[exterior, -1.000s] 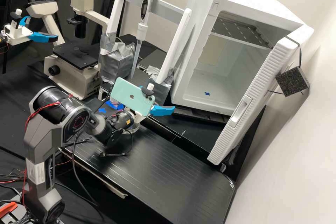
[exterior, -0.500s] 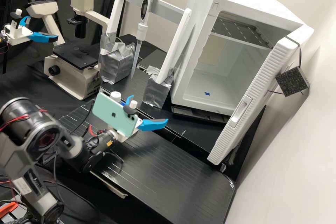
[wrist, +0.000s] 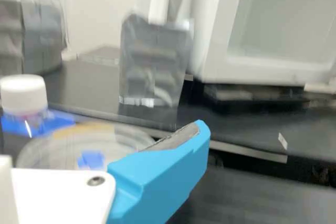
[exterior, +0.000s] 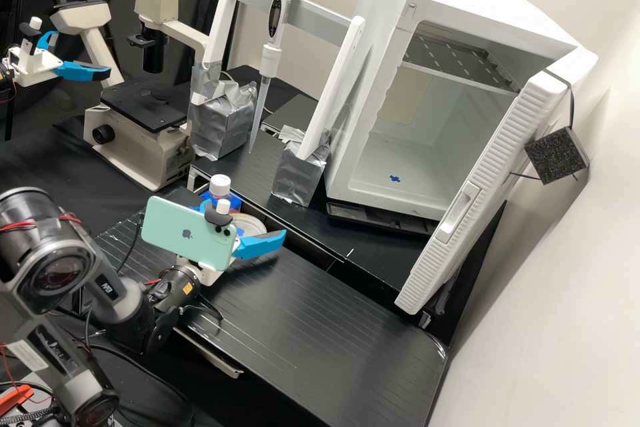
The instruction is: Open the lid
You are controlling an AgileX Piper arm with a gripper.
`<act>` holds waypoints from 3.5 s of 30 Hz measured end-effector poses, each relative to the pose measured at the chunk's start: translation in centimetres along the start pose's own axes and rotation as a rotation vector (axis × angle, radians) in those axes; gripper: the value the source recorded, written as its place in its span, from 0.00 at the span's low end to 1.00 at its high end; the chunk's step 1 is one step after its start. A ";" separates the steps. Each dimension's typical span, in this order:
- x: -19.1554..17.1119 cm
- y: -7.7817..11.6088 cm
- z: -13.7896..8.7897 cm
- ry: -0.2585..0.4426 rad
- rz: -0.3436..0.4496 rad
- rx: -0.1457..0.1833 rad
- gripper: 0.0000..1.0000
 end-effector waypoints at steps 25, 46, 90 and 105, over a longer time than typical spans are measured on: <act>-2.0 1.2 0.3 0.070 -0.070 0.061 1.00; -2.9 2.4 0.7 0.014 0.002 0.111 1.00; -1.9 1.3 0.9 0.025 -0.054 0.141 0.00; -1.8 1.4 1.0 0.018 -0.037 0.152 0.00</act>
